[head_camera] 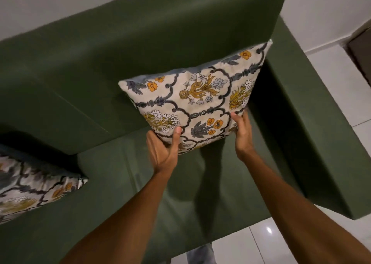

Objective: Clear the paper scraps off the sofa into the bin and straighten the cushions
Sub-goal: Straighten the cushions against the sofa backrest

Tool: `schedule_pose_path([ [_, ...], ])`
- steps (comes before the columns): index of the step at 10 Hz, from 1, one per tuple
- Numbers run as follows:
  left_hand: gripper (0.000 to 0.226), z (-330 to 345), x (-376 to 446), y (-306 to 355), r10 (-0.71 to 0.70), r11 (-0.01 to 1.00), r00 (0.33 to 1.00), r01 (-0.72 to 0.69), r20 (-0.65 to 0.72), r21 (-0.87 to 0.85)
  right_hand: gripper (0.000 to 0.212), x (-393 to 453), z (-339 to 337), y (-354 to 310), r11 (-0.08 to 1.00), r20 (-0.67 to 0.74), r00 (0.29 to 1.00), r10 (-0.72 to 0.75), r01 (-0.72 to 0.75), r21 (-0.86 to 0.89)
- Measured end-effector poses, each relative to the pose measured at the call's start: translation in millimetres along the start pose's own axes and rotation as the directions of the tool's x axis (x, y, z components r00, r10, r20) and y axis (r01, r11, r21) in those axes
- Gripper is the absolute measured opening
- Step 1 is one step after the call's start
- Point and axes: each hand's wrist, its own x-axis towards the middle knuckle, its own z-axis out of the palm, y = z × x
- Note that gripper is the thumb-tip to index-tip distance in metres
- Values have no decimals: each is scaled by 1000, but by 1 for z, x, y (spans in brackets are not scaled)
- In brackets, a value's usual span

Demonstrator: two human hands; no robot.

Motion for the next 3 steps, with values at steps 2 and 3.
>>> schedule_pose_path([
  [2,80,-29,10,-2,-19,981,991,-8,135,194,71,-22,13,8,999,-113,993,20,-16,30],
  [3,76,-65,21,4,41,964,997,-58,68,260,87,-50,23,4,993,-308,948,82,-51,108],
])
